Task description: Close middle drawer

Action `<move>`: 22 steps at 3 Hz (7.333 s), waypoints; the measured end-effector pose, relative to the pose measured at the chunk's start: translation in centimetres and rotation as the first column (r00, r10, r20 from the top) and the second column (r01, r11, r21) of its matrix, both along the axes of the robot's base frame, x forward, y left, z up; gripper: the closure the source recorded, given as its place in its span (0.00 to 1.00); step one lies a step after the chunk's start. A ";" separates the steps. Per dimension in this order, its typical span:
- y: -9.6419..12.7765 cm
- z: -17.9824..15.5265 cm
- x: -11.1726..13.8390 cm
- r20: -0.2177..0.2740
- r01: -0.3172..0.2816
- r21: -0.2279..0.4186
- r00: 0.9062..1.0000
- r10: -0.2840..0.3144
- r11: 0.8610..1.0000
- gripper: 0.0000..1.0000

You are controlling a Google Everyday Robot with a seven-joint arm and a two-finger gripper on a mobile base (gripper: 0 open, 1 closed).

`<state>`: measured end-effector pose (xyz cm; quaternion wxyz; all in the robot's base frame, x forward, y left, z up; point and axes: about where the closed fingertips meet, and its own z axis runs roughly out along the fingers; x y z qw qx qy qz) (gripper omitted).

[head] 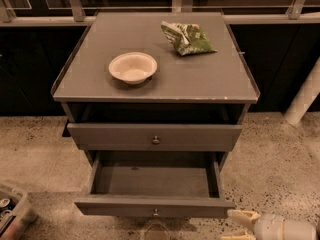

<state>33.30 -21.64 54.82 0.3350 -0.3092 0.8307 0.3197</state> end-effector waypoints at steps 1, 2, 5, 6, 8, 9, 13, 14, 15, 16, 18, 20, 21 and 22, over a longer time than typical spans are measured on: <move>0.0 0.0 0.0 0.000 0.000 0.000 1.000 0.000 1.000 0.59; -0.2 -0.7 0.2 0.004 0.017 0.009 1.000 -0.017 1.000 0.82; -3.6 -10.0 6.2 0.074 0.204 0.067 0.975 -0.209 0.977 1.00; -3.9 -13.0 7.7 0.054 0.220 0.087 0.973 -0.225 0.972 1.00; -4.2 -15.4 12.8 0.051 0.201 0.057 0.978 -0.204 0.978 1.00; -4.6 -15.1 16.1 0.067 0.187 0.015 0.980 -0.188 0.982 1.00; -5.4 -13.2 24.8 0.128 0.256 -0.064 0.961 -0.247 0.965 1.00; -5.8 -13.5 25.0 0.122 0.270 -0.069 0.958 -0.261 0.960 1.00; -5.9 -13.8 23.6 0.063 0.229 -0.065 0.972 -0.225 0.971 1.00; -7.0 -13.0 18.4 -0.037 0.233 -0.026 0.971 -0.234 0.972 1.00; -6.4 -13.4 17.6 -0.052 0.225 -0.019 0.973 -0.226 0.974 0.58; -6.4 -13.4 17.6 -0.052 0.225 -0.019 0.973 -0.226 0.974 0.12; -6.4 -13.4 17.6 -0.053 0.225 -0.019 0.973 -0.225 0.974 0.00; -6.4 -13.4 17.6 -0.053 0.225 -0.019 0.973 -0.225 0.974 0.00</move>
Offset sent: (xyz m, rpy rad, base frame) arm 0.0052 -0.0082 -0.0144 0.0171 -0.0100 -0.0461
